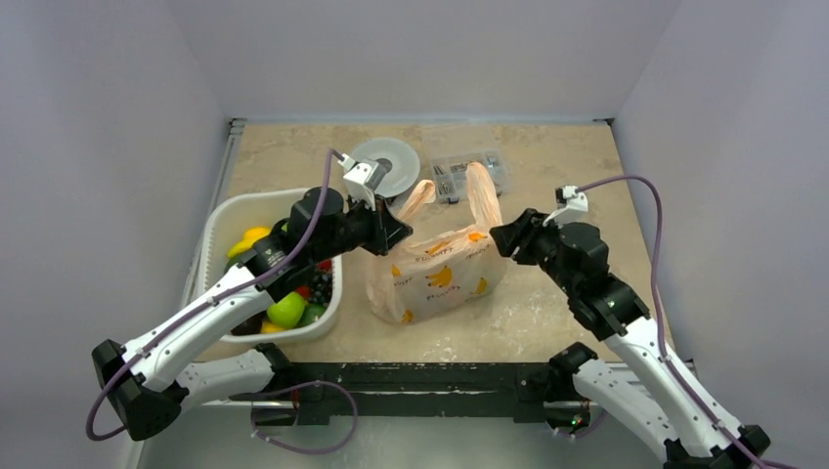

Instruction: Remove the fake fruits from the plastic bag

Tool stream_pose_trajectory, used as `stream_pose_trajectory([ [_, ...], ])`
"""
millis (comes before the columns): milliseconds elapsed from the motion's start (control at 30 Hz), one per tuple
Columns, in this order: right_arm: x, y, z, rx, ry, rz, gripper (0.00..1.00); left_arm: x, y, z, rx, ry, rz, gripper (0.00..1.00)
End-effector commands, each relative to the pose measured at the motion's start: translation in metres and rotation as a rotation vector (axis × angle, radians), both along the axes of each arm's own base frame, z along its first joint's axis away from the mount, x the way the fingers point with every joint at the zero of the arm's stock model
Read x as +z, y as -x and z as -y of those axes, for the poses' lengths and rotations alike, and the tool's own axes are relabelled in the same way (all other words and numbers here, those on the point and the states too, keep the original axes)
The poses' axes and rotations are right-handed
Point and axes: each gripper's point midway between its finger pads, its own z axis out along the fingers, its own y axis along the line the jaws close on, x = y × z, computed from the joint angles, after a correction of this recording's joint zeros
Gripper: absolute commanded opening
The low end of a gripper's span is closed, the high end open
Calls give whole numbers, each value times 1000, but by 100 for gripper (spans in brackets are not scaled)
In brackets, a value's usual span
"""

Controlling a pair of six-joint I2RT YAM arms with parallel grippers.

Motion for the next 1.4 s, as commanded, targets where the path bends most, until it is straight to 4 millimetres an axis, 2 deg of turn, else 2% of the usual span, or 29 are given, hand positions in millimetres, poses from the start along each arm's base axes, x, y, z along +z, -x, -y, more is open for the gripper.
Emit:
stream_pose_trajectory([
  [0,25,-11,-15,118,87,112,62,11,7,21,-93,101,1,0],
  [33,31,-15,-16,130,117,134,73,10,8,23,-106,101,-5,0],
  [67,34,-18,-19,149,142,142,80,9,9,24,-117,98,-10,0],
  [167,37,-31,-26,163,173,129,89,5,11,24,-123,84,-23,0],
  [333,31,-65,-20,47,232,61,95,2,15,21,-127,77,-34,0],
  [533,29,-89,-35,61,248,53,92,2,18,20,-125,74,-65,0],
  [700,24,-102,-30,1,262,74,79,1,16,13,-72,45,-114,0],
  [733,24,-103,-31,3,256,87,74,2,15,12,-63,33,-123,6],
  [800,26,-101,-34,22,239,110,56,3,15,10,-59,11,-131,22],
  [867,32,-96,-38,45,213,135,30,4,13,9,-51,-11,-133,38],
  [900,37,-93,-39,55,197,153,19,7,12,9,-53,-22,-129,46],
  [933,41,-90,-40,65,183,169,14,5,10,9,-50,-37,-128,52],
  [967,45,-87,-41,76,168,182,1,8,8,9,-47,-47,-119,57],
  [1067,55,-80,-44,102,137,206,0,11,-2,11,-37,-83,-101,70],
  [1233,65,-71,-42,109,113,228,0,14,-19,16,-18,-141,-83,79],
  [1300,68,-70,-42,108,106,236,0,18,-23,19,-18,-148,-74,78],
  [1367,72,-69,-44,118,88,233,0,28,-23,18,-21,-143,-53,64],
])
